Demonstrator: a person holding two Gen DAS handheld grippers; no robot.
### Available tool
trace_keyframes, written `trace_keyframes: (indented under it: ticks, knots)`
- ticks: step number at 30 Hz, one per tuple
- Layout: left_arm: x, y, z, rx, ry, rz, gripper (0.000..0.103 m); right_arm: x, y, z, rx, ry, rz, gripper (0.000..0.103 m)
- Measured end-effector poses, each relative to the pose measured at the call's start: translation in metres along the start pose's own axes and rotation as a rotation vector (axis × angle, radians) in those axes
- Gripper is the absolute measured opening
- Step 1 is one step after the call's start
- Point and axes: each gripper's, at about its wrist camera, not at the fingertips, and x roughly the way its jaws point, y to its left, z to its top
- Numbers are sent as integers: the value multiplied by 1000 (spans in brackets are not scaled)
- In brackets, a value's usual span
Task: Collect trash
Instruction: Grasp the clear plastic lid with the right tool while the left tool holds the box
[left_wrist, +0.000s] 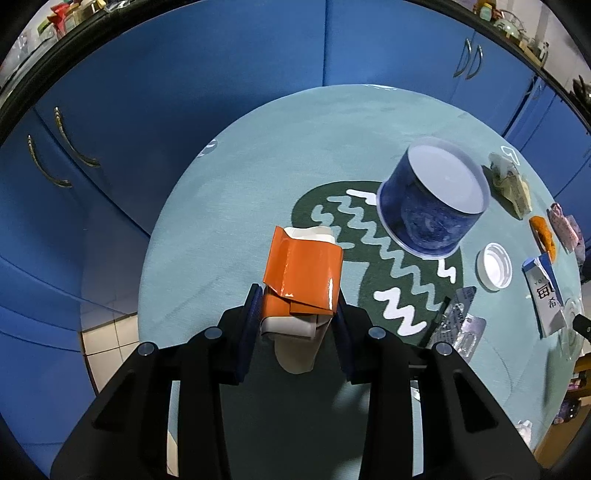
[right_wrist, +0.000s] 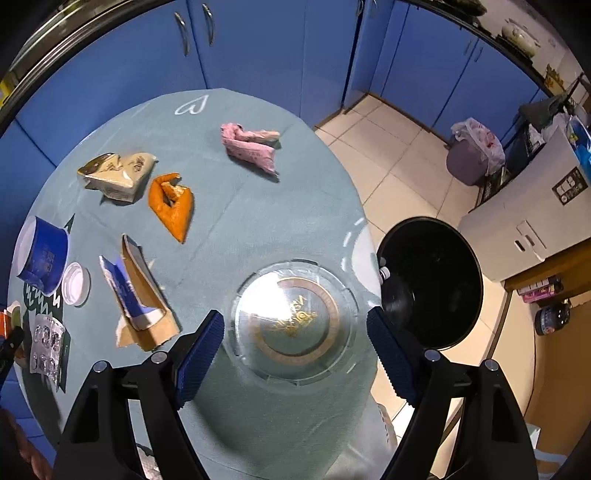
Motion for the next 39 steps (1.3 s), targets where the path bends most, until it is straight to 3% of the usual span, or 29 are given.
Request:
trace_keyframes:
  ticks: [5, 9, 18, 23, 26, 28, 30, 39]
  knots:
    - [-3, -4, 1, 6, -6, -2, 37, 13, -15, -2, 74, 68, 129, 78]
    - [-4, -6, 1, 6, -6, -2, 37, 11, -15, -1, 96, 62, 214, 78]
    - [-4, -12, 4, 10, -1, -7, 37, 11, 2, -6, 11, 34, 129, 78]
    - [-5, -16, 5, 15, 1, -7, 37, 8, -6, -7, 44, 12, 143, 78]
    - [-5, -16, 5, 14, -1, -9, 37, 10, -11, -3, 42, 3, 116, 61]
    - [-5, -17, 5, 15, -1, -11, 37, 9, -11, -1, 25, -9, 82, 41]
    - [-5, -17, 5, 15, 0, -13, 37, 8, -14, -1, 24, -17, 83, 28]
    - [-10, -23, 3, 21, -10, -14, 37, 6, -22, 1, 9, -26, 78, 13]
